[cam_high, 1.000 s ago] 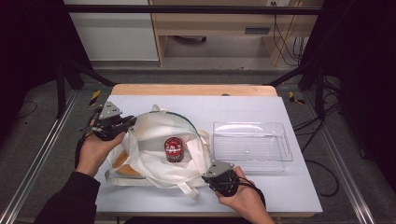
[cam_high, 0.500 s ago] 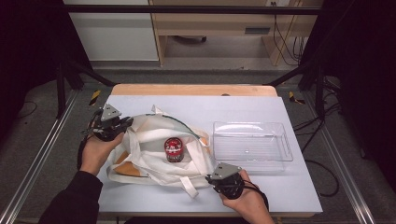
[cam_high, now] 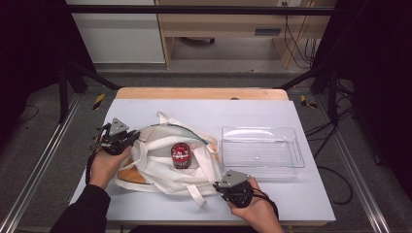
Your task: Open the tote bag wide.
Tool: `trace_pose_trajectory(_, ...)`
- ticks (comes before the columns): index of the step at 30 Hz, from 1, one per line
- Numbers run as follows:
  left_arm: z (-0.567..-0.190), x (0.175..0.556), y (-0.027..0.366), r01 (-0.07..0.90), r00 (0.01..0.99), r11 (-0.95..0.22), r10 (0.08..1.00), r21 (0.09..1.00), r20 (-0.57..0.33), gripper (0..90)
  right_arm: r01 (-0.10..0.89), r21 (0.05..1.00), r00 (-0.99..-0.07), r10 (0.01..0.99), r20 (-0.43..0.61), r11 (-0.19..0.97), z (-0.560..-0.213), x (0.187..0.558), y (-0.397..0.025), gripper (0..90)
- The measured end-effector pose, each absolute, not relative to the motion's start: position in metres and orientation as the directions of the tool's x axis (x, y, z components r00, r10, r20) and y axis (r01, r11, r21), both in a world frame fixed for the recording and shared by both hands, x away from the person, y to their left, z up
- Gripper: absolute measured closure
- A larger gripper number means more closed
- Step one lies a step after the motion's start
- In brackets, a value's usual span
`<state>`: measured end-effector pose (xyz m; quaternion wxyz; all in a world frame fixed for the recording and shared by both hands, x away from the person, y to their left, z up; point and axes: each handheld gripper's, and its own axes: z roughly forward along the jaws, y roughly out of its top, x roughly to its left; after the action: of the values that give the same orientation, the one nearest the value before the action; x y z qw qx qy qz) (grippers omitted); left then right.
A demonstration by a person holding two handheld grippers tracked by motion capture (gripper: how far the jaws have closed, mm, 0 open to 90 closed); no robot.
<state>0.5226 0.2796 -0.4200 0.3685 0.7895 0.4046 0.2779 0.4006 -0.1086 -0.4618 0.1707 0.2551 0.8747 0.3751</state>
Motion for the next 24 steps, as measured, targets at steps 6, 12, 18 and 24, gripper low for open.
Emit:
trace_pose_trajectory(6, -0.433, 0.524, 0.281, 0.461, 0.511, -0.394, 0.850, 0.795, 0.126, 82.2, 0.322, 0.747, -0.812, 0.576, -0.098, 0.581, -0.463, 0.401, -0.109, 87.0)
trace_pose_trajectory(12, -0.424, 0.515, 0.279, 0.419, 0.517, -0.374, 0.847, 0.828, 0.121, 75.4, 0.322, 0.759, -0.815, 0.574, -0.082, 0.566, -0.460, 0.400, -0.109, 75.7)
trace_pose_trajectory(18, -0.403, 0.483, 0.280, 0.339, 0.511, -0.335, 0.850, 0.879, 0.127, 54.7, 0.289, 0.790, -0.825, 0.559, -0.080, 0.541, -0.440, 0.395, -0.107, 55.0)
trace_pose_trajectory(24, -0.398, 0.447, 0.273, 0.323, 0.537, -0.345, 0.834, 0.881, 0.129, 45.9, 0.250, 0.804, -0.839, 0.535, -0.098, 0.539, -0.401, 0.391, -0.101, 41.0)
